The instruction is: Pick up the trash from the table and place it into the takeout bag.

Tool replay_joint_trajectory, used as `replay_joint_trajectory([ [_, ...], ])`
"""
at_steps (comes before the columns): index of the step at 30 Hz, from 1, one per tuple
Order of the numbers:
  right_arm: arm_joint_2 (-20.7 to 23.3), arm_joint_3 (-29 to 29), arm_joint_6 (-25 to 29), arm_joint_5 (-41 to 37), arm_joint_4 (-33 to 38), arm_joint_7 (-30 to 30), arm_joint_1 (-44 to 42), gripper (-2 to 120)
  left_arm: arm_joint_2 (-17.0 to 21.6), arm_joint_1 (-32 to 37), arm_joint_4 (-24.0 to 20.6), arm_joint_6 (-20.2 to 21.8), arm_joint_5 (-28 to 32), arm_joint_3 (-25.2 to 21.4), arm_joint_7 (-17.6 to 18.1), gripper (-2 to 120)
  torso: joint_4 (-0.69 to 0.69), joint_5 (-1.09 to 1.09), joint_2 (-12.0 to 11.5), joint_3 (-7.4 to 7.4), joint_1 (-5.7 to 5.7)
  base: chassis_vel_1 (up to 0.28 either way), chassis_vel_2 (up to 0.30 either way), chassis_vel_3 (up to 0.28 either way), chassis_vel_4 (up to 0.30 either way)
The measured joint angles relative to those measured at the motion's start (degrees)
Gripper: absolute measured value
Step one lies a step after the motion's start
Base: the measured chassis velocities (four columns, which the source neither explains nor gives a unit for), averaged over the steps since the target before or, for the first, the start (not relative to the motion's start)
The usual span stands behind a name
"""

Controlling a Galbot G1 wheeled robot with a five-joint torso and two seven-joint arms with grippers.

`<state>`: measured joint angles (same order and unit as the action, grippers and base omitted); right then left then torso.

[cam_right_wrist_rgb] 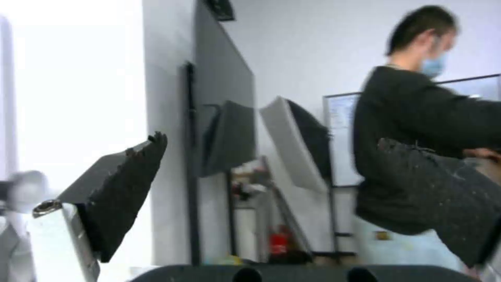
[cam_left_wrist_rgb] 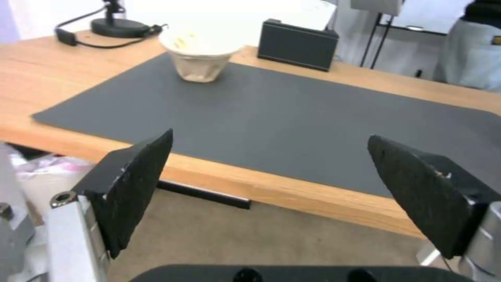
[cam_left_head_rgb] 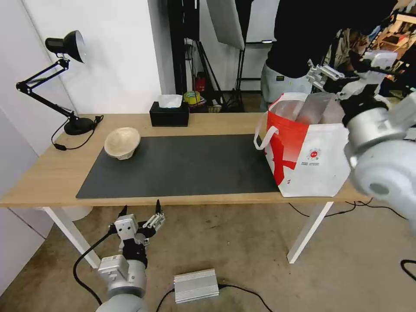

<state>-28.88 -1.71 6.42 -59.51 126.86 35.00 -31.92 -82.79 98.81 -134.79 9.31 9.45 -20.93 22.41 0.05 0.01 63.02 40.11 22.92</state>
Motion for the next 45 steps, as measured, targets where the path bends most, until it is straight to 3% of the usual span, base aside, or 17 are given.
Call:
replay_joint_trajectory([
  [7, -2.72, 0.99, 2.81, 4.08, 3.81, -0.10, -5.31, 100, -0.84, 0.81, -0.42, -0.14, -0.73, -0.48, 0.00, 100, -0.05, -0.02, 0.00, -0.01, 0.00, 0.000, 0.000, 0.000, 0.000],
  [11, -5.73, 0.93, 3.93, 13.11, 5.26, 1.64, -15.15, 100, -0.98, 0.95, -0.43, -0.16, -0.80, -0.67, 0.02, 100, -0.05, 0.01, 0.01, -0.01, 0.00, 0.000, 0.000, 0.000, 0.000],
  [21, -11.44, 0.89, 4.80, 26.49, 7.01, 1.66, -31.42, 100, -0.86, 0.87, -0.38, -0.16, -0.75, -1.08, 0.99, 100, -0.05, -0.02, 0.00, -0.01, 0.00, 0.000, 0.000, 0.000, 0.000],
  [32, -13.22, 2.10, 5.26, 36.12, 7.27, 1.59, -41.40, 100, -0.73, 1.19, -0.39, -0.16, -0.73, -1.12, 1.01, 100, -0.04, -0.02, 0.01, -0.01, -0.01, 0.000, 0.000, 0.000, 0.000],
  [45, -14.09, 2.16, 1.99, 41.67, 6.94, 7.89, -51.95, 100, -0.41, 1.66, -0.59, -0.18, -0.85, -0.86, 1.01, 100, -0.05, -0.01, 0.01, -0.01, 0.00, 0.000, 0.000, 0.000, 0.000],
])
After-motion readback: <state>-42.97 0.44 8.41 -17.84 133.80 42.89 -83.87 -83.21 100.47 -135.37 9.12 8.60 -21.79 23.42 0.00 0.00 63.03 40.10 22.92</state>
